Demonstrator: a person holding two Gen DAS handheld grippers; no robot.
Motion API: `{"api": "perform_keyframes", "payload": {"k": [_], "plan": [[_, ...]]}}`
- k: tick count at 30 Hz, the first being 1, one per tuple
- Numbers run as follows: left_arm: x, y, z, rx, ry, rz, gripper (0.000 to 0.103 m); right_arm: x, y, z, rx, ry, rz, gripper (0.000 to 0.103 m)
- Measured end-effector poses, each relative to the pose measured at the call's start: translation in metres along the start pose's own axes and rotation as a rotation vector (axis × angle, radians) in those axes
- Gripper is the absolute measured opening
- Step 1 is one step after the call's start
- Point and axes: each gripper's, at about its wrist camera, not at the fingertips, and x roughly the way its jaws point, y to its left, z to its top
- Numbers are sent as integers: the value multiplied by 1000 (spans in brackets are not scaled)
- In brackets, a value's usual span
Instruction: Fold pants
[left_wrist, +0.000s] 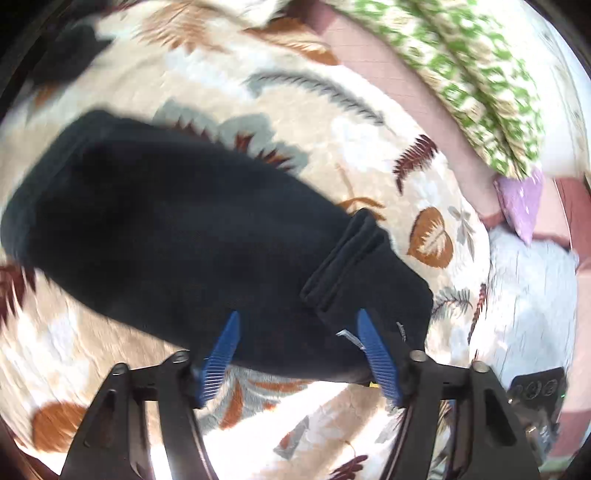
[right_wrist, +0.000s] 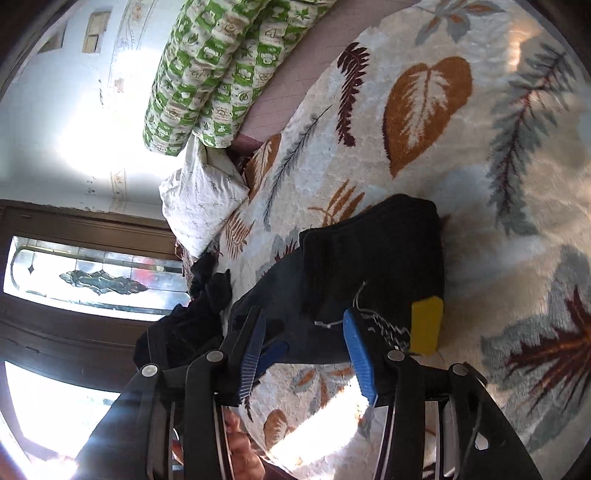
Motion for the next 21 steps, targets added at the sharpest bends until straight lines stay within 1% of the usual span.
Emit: {"api": "perform_keyframes", "payload": {"k": [1,2,3,5,8,10,12,14,16,21], "plan": [[-4,-4,3,29,6,10,78,-2,-8,-7,33,-12,21,48],[-6,-9,8,55,7,22,78,-3,-16,-13,73,-25,44,50],[-2,-25,16,79,9,36,79,-1,-25,-19,116,-35,72,50],[3,-41,27,131,10,87,80,8,-40,-30,213,-54,142,51],[16,-52,38,188,54,135,80,26,-57,-42,346,-80,209,51],[27,-62,44,211,80,148,80,34,-65,-44,403,-106,230,54],[33,-66,48,236,89,164,80,39,-75,-46,468,-141,254,60],[45,-78,52,263,98,165,80,41,-83,-48,526,-170,277,64],[60,-87,53,284,105,168,80,43,-91,-50,573,-202,286,64],[96,-100,54,334,132,169,83,47,-100,-51,625,-249,326,64]]}}
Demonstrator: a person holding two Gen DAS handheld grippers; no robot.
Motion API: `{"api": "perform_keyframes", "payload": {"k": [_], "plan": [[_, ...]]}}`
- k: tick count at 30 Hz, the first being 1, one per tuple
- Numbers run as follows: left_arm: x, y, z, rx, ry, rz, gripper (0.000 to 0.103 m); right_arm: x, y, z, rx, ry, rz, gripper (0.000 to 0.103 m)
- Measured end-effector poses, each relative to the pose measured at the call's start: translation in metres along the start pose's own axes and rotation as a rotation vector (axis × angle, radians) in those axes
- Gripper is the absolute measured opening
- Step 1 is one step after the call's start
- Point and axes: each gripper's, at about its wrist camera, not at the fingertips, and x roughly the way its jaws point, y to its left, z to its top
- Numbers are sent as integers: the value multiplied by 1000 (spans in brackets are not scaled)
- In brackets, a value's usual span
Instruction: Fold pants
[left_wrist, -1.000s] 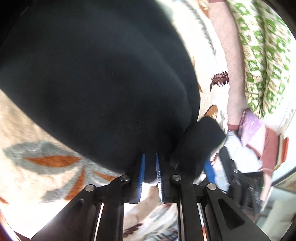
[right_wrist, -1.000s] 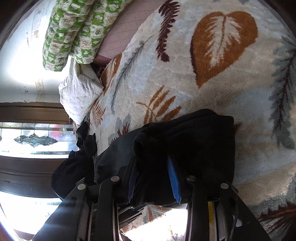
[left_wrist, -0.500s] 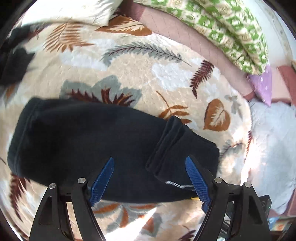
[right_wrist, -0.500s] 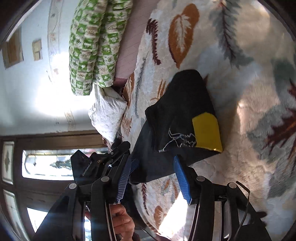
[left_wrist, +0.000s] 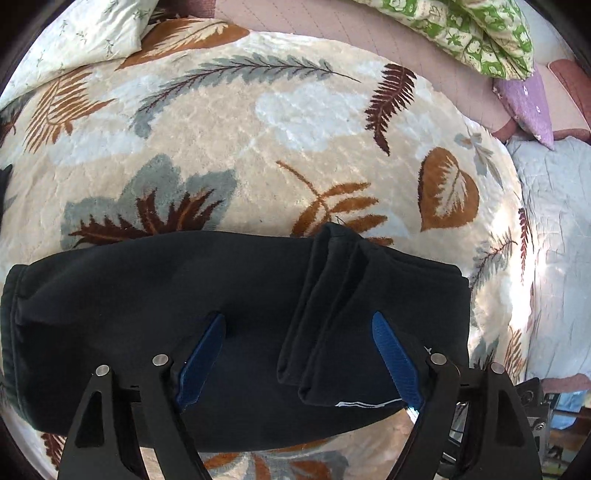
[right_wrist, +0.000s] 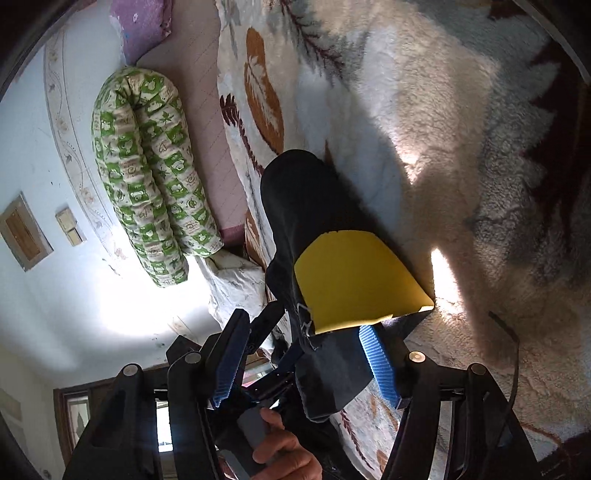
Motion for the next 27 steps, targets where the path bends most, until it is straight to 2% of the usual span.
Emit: {"api": "perform_keyframes", "payload": {"k": [5,7,10,13,17,18,21,23,26,27], "plan": [[18,-9,12,31,38,-2,81,2,0,0,22,-20,15,64],[17,-9,15,27,38,-11,70,0,-1,0,30,-29,28,64],[11,-2,16,9,51,-71,63,-2,-3,1,42,-37,39,64],[7,6,16,-5,73,-146,63,-2,-4,2,48,-38,47,64],[14,7,18,20,106,-135,64,-2,-5,2,52,-35,50,64],[15,3,17,37,105,-134,68,-3,-5,2,53,-34,51,64],[15,-13,12,109,109,-176,71,-3,-4,2,50,-29,52,64],[19,-20,13,123,119,-175,71,-3,-4,2,48,-27,53,64],[30,-21,19,120,133,-143,66,-3,-4,1,52,-37,61,64],[32,-19,20,104,141,-147,59,-3,-4,0,51,-41,61,64]]}}
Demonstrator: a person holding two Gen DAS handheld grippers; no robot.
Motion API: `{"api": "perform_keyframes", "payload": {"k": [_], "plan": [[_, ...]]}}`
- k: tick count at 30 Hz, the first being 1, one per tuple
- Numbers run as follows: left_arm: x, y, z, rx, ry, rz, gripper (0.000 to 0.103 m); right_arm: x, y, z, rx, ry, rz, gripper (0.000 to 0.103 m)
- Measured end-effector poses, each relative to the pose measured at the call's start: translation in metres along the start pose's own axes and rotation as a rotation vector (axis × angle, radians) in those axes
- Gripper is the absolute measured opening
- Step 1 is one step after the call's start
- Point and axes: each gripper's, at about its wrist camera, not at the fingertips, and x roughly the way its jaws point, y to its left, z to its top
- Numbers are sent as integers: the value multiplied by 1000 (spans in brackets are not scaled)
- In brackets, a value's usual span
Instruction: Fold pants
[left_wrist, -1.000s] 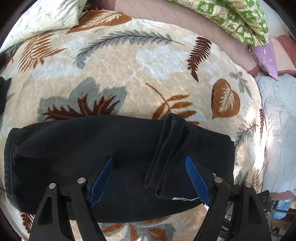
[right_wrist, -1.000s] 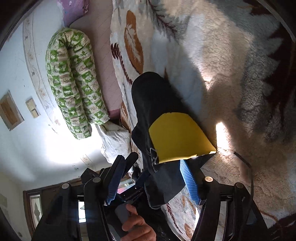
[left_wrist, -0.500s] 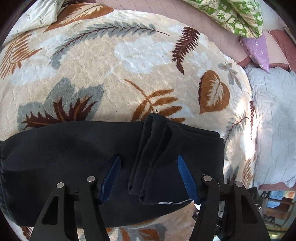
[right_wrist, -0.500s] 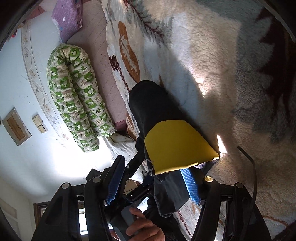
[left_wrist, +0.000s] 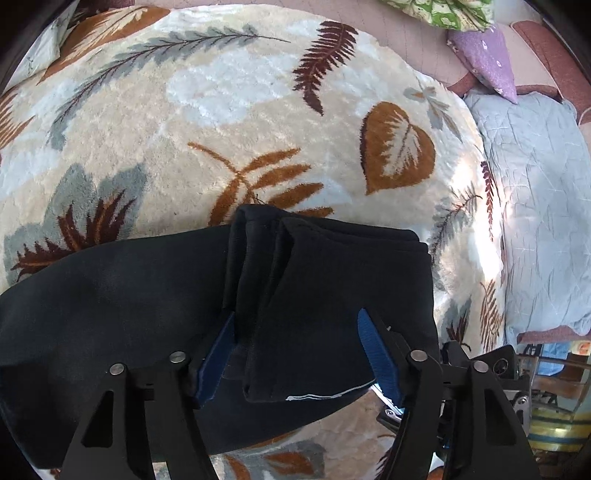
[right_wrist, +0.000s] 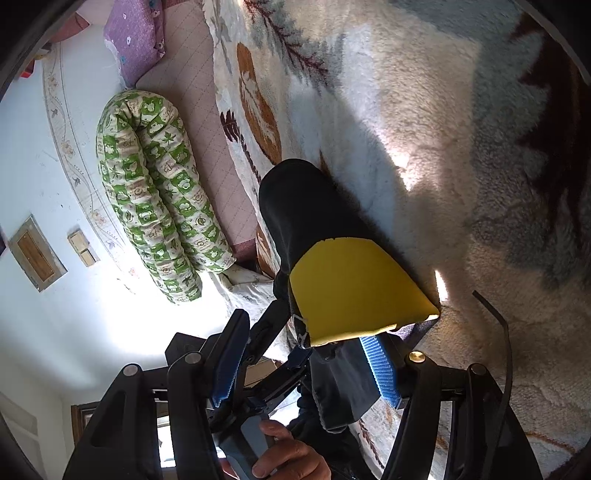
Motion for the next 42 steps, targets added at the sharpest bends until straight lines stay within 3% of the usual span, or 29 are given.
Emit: {"api": "perform_keyframes", "payload": {"k": [5,7,9,12,16,21,28,32,35,36,37,39,42], "plan": [[4,12,0,-60,25,-46,28,0,-2,-2,2,-42,4,63],[7,16,1,-91,41,-65,21,2,-4,-2,11,-49,0,52],[9,18,-1,-124,39,-66,17,1,-5,-3,3,-63,-9,15],[9,15,-6,-149,41,-77,14,-4,1,-3,-58,-65,-47,7],[12,7,-18,-192,69,-152,13,-23,12,4,-110,-96,-41,7],[23,-10,-22,-140,30,-52,13,-40,18,13,-161,-111,-78,6],[33,-18,-18,-79,12,28,15,-25,-7,25,-184,-91,-153,4],[28,-14,-20,-102,27,-18,17,-26,-3,25,-172,-64,-146,15],[10,1,-25,-124,25,-17,27,-37,-1,21,-119,-28,-110,38],[2,4,-27,-122,14,13,35,-43,2,18,-121,-18,-103,41],[-6,8,-30,-122,-5,73,50,-49,4,15,-135,-11,-102,41],[-21,17,-37,-122,-47,176,63,-62,9,9,-158,-5,-104,41],[-47,40,-50,-170,-67,172,62,-78,22,2,-220,-10,-105,42]]}}
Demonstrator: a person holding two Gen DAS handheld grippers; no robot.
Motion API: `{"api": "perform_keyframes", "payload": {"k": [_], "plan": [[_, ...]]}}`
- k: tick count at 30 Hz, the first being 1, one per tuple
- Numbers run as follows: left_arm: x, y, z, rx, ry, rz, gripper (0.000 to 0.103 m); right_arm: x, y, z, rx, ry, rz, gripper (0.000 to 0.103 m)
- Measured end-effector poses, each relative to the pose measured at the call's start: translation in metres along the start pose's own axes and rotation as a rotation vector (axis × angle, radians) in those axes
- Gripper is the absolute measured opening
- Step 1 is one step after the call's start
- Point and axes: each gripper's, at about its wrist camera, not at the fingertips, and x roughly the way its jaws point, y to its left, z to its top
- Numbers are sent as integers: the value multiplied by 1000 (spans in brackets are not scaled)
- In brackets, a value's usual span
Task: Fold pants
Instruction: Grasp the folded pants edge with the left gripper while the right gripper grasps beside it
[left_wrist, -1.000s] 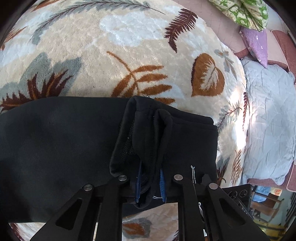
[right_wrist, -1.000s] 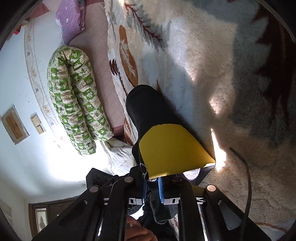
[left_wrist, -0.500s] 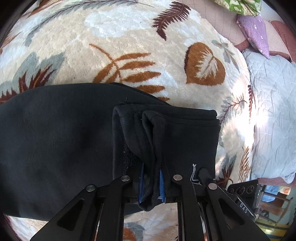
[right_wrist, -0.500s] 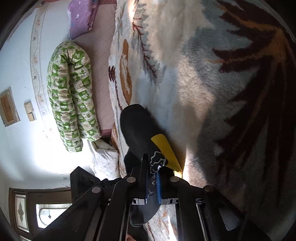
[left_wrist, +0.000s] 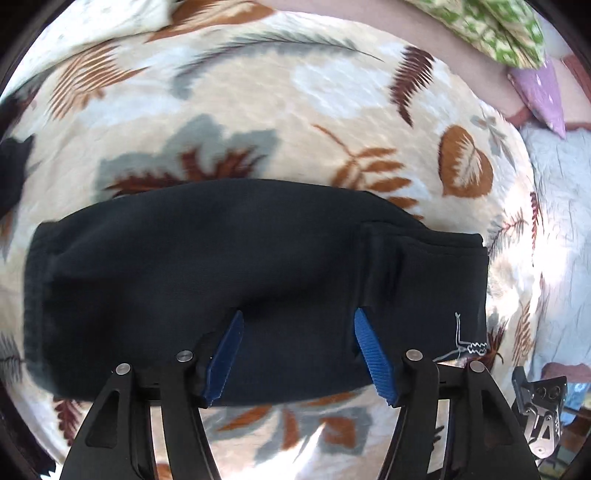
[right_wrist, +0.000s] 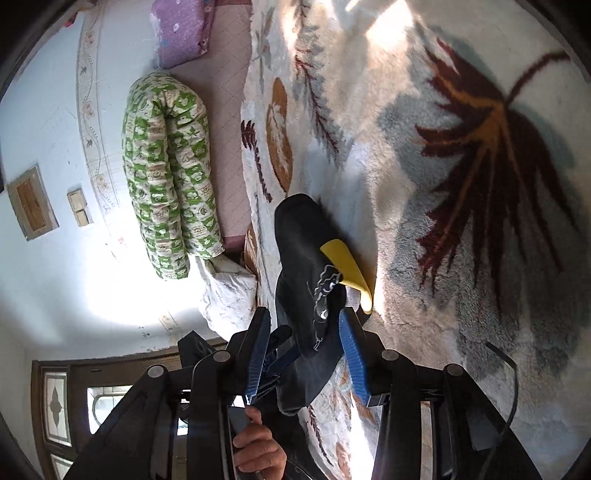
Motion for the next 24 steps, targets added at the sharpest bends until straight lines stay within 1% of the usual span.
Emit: {"api": "perform_keyframes", "payload": {"k": [2,4,6,8,9,11,13,16,17,20,23,24], "plan": [[-26,22,-6,-30,-39,-32,62,-4,15,-6,-72,6,-6,42],[-54,43,-14,-42,-93,-29,63,2,34,-15,-167,33,-26,42],[-82,67,-21,-53,-139,-20,63,17,53,-29,-273,81,-50,42],[-104,90,-27,-62,-177,7,69,39,68,-47,-371,144,-83,42],[-114,102,-29,-69,-196,39,73,53,74,-58,-419,180,-96,42],[-126,125,-33,-84,-223,92,74,82,86,-83,-517,253,-123,42],[-131,141,-39,-91,-227,102,74,112,95,-110,-615,321,-141,42],[-129,165,-39,-115,-211,78,74,149,107,-155,-781,395,-176,43],[-126,173,-38,-130,-203,64,74,161,111,-170,-844,412,-196,45],[-111,189,-26,-159,-184,24,74,190,121,-214,-1024,433,-255,48],[-96,204,-14,-182,-177,-17,74,212,124,-246,-1162,420,-315,57],[-92,210,-11,-190,-176,-31,74,219,125,-254,-1198,412,-333,58]]}}
